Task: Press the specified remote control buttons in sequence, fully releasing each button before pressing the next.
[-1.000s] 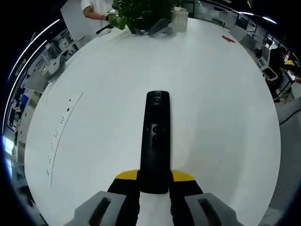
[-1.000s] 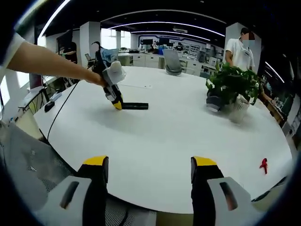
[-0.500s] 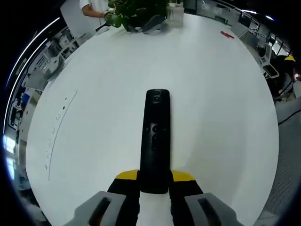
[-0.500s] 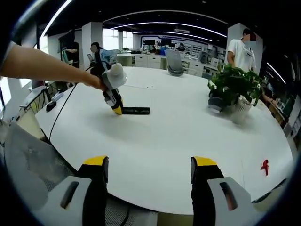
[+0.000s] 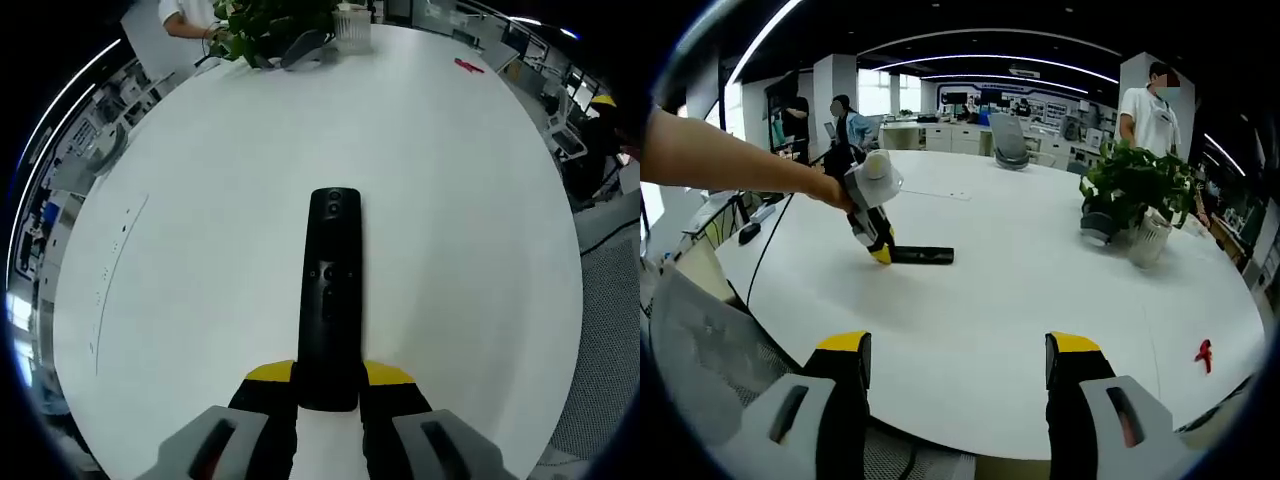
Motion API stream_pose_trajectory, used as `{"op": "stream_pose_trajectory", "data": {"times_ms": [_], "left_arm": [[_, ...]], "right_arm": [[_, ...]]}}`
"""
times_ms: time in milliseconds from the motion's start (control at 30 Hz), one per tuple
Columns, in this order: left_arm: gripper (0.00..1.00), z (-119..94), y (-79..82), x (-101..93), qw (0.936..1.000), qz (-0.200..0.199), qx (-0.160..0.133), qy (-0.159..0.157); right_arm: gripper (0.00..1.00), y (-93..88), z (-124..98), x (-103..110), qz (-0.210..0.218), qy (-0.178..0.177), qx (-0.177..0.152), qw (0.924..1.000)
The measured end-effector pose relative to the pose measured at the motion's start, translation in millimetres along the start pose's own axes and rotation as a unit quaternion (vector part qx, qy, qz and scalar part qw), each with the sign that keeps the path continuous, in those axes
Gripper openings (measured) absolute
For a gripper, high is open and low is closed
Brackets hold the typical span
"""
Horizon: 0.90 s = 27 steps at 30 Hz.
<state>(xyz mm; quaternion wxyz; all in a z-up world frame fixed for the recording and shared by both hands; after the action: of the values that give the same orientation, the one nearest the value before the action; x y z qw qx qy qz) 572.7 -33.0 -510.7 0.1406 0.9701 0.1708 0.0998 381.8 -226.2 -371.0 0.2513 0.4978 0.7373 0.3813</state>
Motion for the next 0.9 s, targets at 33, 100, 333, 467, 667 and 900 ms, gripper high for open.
{"op": "stream_pose_trajectory", "data": {"times_ms": [33, 100, 333, 467, 667, 900], "left_arm": [[0.23, -0.2, -0.1, -1.4, 1.0, 0.0, 0.002, 0.001], [0.23, -1.5, -1.3, -6.9, 1.0, 0.006, 0.005, 0.002], [0.23, -7.2, -8.0, -28.7, 0.9997, 0.02, 0.015, 0.001], [0.23, -10.7, -13.2, -41.5, 0.9996, 0.023, 0.014, 0.002], [0.23, -17.0, -22.3, -62.3, 0.9997, 0.013, 0.019, 0.0], [0.23, -26.4, -35.6, -88.6, 0.9998, 0.017, 0.007, 0.004]], "right_arm": [[0.73, 0.7, -0.3, -0.1, 0.0, 0.0, -0.002, 1.0], [0.73, 1.6, -0.7, 0.4, 0.001, 0.001, -0.005, 1.0], [0.73, 5.6, -3.7, 0.1, 0.005, 0.0, -0.019, 0.9998], [0.74, 8.4, -5.6, -1.0, 0.007, -0.003, -0.03, 0.9995], [0.74, 11.3, -8.9, -3.4, 0.017, -0.009, -0.042, 0.9989], [0.74, 15.0, -8.8, 2.1, 0.013, 0.002, -0.046, 0.9988]]}}
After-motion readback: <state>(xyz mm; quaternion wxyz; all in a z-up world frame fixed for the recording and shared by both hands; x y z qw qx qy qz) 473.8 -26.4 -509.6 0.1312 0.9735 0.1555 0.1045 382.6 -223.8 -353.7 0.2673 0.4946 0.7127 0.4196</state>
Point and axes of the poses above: the point that each gripper's makers call its tool centre point, and the gripper's own axes: z roughly forward along the fingers, x roughly to its left, y roughly out of its top, the point moved 1 cm from there along -z, roughly backward along the fingers, and after that the axes turned 4 degrees about y, right-handed, at the moved point
